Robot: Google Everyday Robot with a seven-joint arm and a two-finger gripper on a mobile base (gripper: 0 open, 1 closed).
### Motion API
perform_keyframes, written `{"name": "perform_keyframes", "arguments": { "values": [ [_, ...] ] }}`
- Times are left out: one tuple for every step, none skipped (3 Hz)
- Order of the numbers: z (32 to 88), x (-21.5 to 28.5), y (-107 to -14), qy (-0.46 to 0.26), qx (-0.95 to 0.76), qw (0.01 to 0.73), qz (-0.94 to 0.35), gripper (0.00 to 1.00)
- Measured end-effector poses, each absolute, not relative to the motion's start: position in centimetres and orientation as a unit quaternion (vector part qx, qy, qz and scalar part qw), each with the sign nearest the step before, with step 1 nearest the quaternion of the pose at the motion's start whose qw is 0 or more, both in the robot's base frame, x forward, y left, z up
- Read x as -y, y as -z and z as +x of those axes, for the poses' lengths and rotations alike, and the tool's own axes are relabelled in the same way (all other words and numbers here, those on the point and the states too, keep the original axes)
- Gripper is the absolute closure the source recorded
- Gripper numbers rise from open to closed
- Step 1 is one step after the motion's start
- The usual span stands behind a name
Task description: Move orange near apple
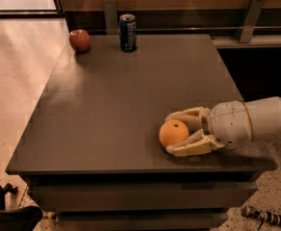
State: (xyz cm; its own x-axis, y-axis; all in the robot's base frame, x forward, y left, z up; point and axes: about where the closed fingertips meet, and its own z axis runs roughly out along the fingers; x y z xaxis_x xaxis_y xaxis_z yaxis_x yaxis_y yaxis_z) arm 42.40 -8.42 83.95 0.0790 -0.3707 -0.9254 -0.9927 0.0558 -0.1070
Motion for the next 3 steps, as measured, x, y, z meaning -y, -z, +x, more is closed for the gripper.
{"name": "perform_keyframes", "arguments": {
  "values": [
    [42.4,8.3,-84.0,-0.354,-0.578,0.439,-0.590,1.00],
    [42.6,8.4,-84.3,-0.353,-0.582,0.439,-0.587,1.00],
    [45.0,8.6,-86.1,-0.349,-0.592,0.441,-0.577,1.00]
  ]
}}
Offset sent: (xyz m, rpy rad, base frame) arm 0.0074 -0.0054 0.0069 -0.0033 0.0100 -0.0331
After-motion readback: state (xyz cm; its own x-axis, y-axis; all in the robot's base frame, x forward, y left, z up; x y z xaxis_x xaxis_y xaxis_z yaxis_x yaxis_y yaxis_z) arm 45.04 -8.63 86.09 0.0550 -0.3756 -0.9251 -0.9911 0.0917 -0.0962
